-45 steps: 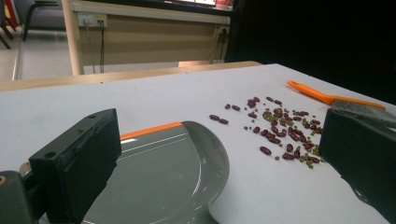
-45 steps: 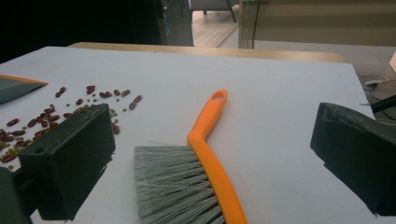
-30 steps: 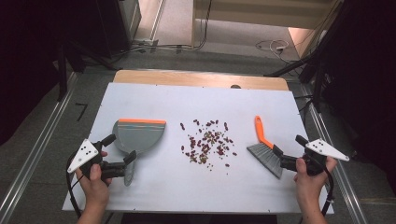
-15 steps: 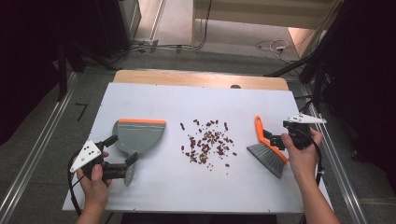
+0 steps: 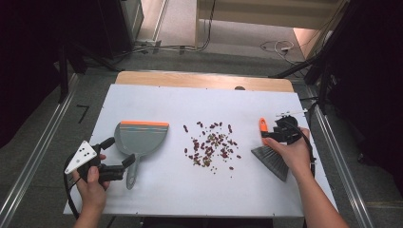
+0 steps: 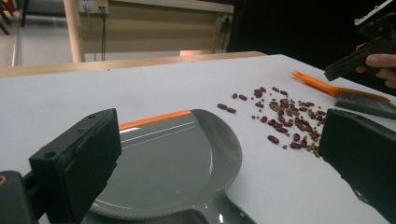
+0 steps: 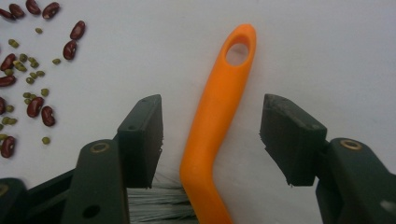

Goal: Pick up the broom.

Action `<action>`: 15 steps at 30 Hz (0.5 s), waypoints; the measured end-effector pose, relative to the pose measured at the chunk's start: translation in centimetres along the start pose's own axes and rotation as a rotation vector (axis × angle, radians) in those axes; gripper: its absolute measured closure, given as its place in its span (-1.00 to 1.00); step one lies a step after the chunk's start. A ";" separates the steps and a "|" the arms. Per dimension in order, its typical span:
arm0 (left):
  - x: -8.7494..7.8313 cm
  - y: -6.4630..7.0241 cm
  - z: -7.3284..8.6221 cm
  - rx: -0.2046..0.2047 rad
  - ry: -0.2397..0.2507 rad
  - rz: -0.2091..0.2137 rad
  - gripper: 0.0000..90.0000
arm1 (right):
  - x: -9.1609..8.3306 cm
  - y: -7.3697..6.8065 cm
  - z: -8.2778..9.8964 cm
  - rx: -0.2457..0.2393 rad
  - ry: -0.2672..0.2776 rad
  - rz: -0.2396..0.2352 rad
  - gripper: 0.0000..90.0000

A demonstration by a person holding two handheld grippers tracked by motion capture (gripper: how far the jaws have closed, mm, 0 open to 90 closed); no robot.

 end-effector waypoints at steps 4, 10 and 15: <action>0.1 -0.1 0.1 -0.003 -0.002 0.001 -1.00 | 1.1 -0.4 0.0 -0.007 -0.032 0.033 -0.13; 0.0 0.0 0.2 0.000 -0.007 0.007 -1.00 | 2.6 -0.7 0.3 -0.009 -0.094 0.079 -0.11; 0.0 0.2 0.2 -0.003 -0.007 0.017 -1.00 | 2.7 -0.6 1.2 0.013 -0.026 0.079 -0.09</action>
Point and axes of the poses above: each handheld gripper's, and its own axes: x roughly forward along the jaws, z roughly out of its underside, y roughly to its right, the point moved 2 cm from there along x, roughly forward along the jaws, and after that the axes turned 3 degrees about y, right-handed, at the moved point
